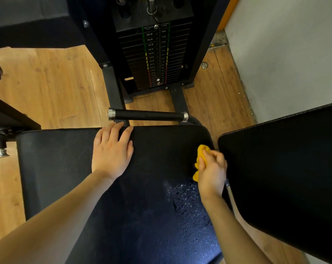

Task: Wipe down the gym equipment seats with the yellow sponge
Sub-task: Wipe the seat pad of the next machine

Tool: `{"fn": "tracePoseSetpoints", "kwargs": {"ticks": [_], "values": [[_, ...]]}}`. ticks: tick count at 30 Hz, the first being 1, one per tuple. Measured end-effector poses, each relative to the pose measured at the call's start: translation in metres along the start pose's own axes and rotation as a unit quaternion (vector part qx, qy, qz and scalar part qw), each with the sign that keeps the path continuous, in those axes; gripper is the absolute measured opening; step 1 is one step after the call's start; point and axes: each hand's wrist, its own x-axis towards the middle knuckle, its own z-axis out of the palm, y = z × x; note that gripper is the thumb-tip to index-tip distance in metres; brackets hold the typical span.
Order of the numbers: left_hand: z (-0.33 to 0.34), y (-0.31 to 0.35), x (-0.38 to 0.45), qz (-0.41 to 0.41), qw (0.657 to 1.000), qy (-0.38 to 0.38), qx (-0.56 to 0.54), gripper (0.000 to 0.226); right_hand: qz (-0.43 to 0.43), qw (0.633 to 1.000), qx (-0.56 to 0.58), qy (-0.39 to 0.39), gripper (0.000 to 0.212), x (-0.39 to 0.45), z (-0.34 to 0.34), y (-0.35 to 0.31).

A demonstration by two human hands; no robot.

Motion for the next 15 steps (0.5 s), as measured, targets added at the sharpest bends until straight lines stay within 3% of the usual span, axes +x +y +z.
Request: {"fn": "tracePoseSetpoints", "kwargs": {"ticks": [10,15], "values": [[0.0,0.006,-0.028,0.05,0.998,-0.027,-0.016,0.05,-0.012,0.998,0.067,0.002,0.029,0.012,-0.013,-0.011],[0.004,0.025,-0.071,0.016,0.999,-0.037,-0.023,0.05,-0.008,0.996,0.076,-0.047,0.031,0.046,-0.007,-0.023]]}}
